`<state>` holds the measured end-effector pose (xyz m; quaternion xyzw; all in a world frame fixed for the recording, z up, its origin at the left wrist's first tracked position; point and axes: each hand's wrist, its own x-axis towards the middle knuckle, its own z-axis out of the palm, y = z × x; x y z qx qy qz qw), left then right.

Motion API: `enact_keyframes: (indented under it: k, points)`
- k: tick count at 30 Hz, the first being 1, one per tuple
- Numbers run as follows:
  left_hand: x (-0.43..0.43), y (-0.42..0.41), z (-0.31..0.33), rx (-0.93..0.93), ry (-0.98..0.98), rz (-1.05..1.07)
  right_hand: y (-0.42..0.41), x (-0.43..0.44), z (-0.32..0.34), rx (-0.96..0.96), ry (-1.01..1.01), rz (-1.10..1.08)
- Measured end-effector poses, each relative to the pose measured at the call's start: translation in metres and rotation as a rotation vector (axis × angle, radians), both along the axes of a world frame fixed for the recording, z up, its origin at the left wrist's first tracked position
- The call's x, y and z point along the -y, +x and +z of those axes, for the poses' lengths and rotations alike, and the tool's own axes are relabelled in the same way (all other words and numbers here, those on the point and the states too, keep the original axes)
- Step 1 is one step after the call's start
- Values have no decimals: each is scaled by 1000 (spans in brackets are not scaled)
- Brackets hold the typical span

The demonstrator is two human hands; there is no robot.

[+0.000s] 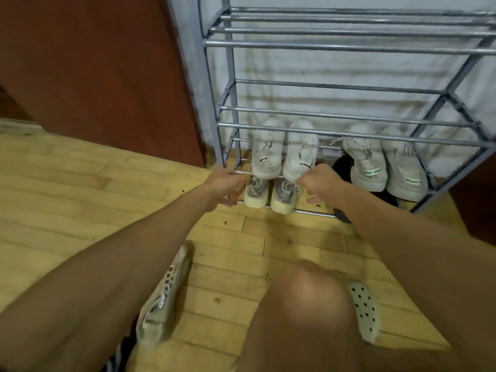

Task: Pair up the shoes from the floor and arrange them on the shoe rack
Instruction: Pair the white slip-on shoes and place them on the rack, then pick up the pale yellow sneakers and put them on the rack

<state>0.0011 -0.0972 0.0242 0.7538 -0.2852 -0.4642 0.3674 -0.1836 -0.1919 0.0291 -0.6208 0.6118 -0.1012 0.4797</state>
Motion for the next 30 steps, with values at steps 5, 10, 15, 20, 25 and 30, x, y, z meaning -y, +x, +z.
enact_keyframes:
  k: [5, 10, 15, 20, 25, 30]
  points:
    - [-109, 15, 17, 29, 11, -42, 27, -84, 47, -105, -43, 322]
    - [-222, 34, 1, 48, 99, 31, 67, -171, 61, -157, -138, 559]
    - [-307, 42, -35, 4, 166, 118, 103, -247, 44, -197, -112, 676]
    - [-359, 45, -76, -26, 325, -1, 124, -293, 5, -228, -65, 802]
    - [-368, 50, -122, -22, 456, -8, 116, -287, -29, -312, -20, 907]
    - [-347, 48, -149, -99, 583, -8, 115, -247, -52, -349, -32, 826]
